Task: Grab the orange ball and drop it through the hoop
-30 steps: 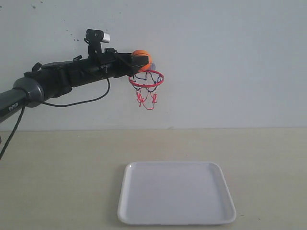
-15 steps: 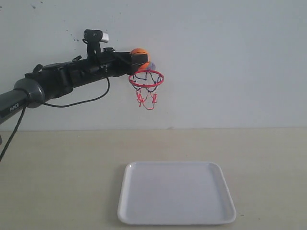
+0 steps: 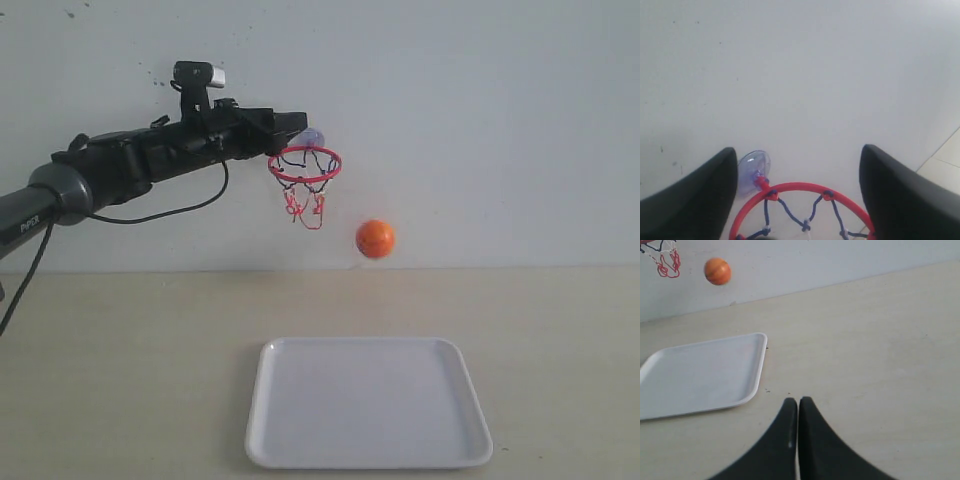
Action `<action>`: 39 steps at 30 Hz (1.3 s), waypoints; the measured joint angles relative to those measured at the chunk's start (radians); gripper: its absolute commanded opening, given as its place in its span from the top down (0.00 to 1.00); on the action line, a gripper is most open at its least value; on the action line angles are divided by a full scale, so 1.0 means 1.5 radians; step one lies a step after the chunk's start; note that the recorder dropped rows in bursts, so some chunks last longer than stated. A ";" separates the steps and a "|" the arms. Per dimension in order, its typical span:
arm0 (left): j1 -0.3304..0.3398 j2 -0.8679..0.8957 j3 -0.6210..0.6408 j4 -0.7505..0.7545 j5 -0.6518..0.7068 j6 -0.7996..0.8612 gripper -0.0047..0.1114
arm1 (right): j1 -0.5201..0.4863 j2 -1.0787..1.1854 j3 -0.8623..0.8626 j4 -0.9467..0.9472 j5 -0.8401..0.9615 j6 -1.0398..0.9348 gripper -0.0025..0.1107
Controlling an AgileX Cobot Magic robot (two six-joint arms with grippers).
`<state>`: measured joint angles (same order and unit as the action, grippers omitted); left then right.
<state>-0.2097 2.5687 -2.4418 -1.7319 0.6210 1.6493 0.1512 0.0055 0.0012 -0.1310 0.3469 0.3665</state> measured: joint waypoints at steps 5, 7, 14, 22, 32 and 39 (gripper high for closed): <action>0.020 0.000 0.000 0.037 0.057 -0.077 0.47 | 0.000 0.000 0.000 0.000 0.000 0.000 0.98; 0.039 0.000 0.000 0.082 0.088 -0.137 0.59 | 0.000 0.000 0.000 0.000 0.000 0.000 0.98; 0.129 -0.001 0.000 0.179 0.286 -0.334 0.92 | 0.000 0.000 0.000 0.000 0.000 0.000 0.98; 0.173 -0.042 0.000 0.250 0.383 -0.485 0.92 | 0.000 0.000 0.000 0.000 -0.001 0.000 0.98; 0.166 -0.178 0.105 0.331 0.394 -0.529 0.92 | 0.000 0.000 0.000 0.000 -0.001 0.000 0.98; 0.144 -0.287 0.352 0.344 0.394 -0.463 0.92 | 0.000 0.000 0.000 0.000 -0.001 0.000 0.98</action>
<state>0.0068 2.1386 -1.9144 -1.2155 1.2124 0.9541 0.1512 0.0055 0.0012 -0.1310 0.3448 0.3665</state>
